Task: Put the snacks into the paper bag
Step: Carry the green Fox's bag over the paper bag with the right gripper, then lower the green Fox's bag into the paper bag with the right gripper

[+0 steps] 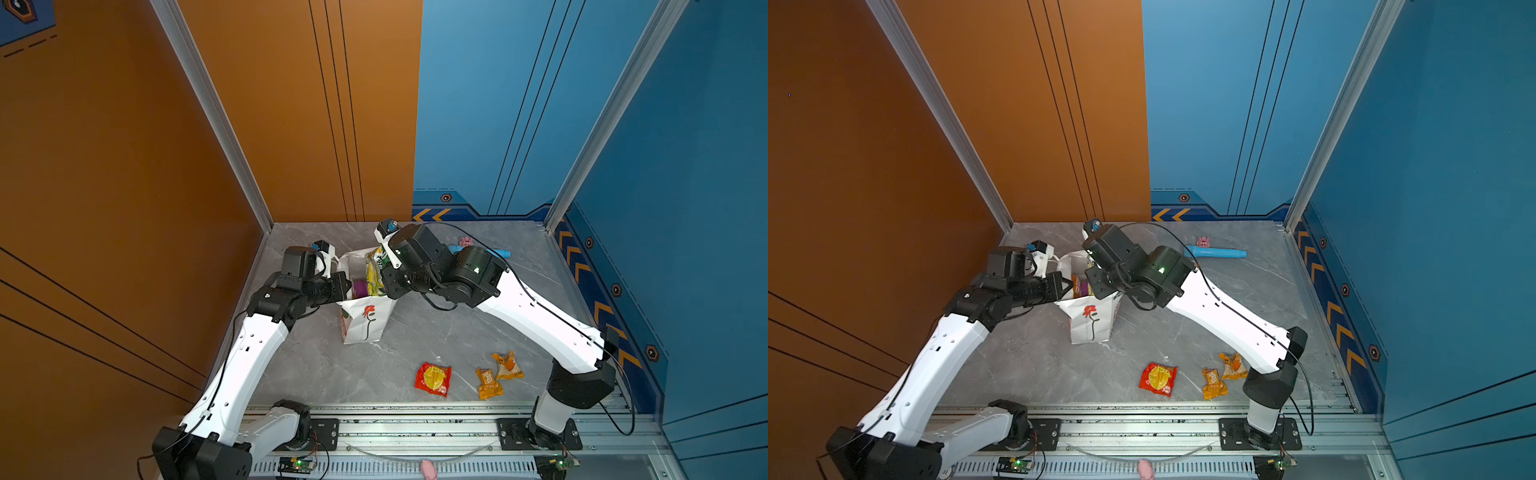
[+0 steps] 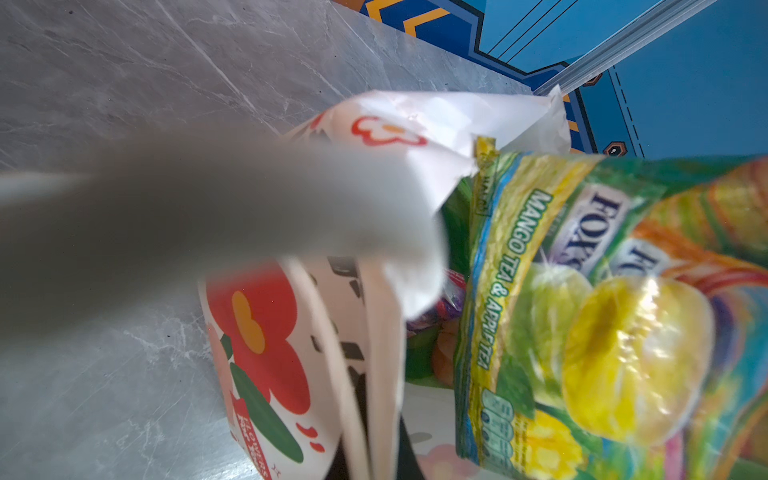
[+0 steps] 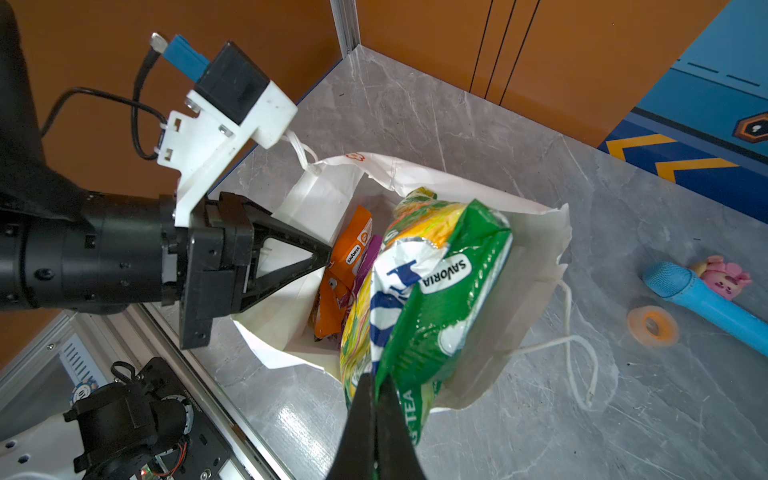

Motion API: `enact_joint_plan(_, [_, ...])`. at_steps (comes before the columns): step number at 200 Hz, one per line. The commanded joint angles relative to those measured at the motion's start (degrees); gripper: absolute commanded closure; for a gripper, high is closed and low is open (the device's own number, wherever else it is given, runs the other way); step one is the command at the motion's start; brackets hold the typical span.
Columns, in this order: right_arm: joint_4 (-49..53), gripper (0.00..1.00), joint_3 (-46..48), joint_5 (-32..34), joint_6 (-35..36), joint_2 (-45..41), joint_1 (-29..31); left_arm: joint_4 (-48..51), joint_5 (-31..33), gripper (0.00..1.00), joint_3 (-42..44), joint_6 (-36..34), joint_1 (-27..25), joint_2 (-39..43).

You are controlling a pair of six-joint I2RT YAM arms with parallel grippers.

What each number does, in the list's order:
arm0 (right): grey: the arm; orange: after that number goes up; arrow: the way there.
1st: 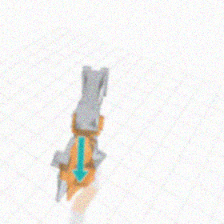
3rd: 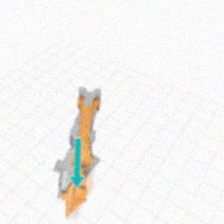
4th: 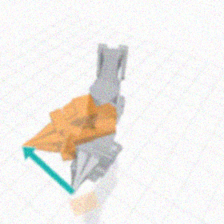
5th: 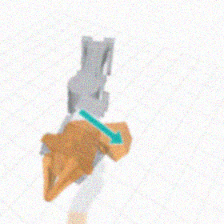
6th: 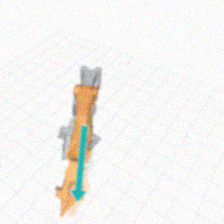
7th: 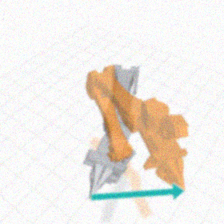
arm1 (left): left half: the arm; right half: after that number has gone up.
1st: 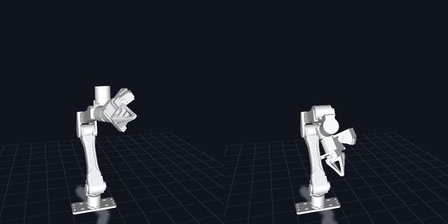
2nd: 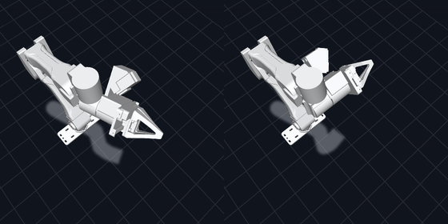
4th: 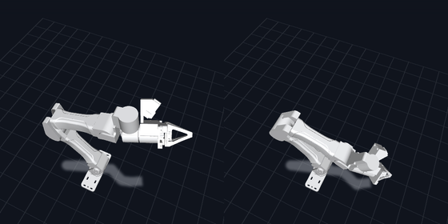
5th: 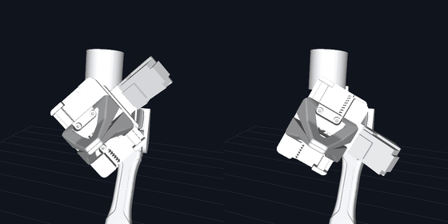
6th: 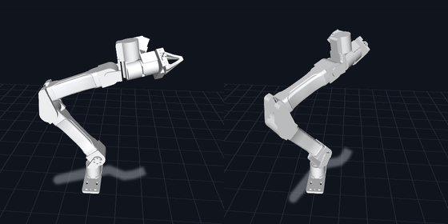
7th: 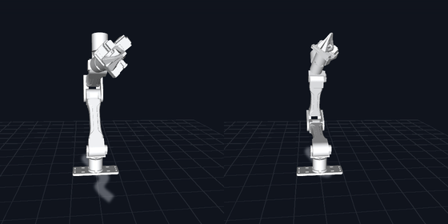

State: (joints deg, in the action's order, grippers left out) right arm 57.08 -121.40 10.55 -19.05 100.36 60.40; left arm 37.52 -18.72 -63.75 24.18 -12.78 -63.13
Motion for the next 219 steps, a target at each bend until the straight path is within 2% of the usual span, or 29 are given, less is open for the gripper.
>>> enact_joint_plan(1, [1.0,1.00,0.9,0.5,1.4,-2.6,1.3,-7.0,-2.8,1.00,-0.9,-1.8,-0.2,2.2])
enact_joint_plan(64, [-0.1,1.00,1.8,1.7,1.3,-2.4,2.0,-7.0,-3.5,1.00,-1.0,-1.7,-0.1,2.4])
enact_joint_plan(153, [-9.6,1.00,2.8,-7.1,-2.6,2.6,0.2,-7.7,-4.5,1.00,-0.7,-2.8,-1.9,4.0])
enact_joint_plan(219, [-14.3,1.00,9.3,-6.7,-4.0,4.2,-0.7,-7.7,-4.0,1.00,-0.7,-2.9,-2.0,4.3])
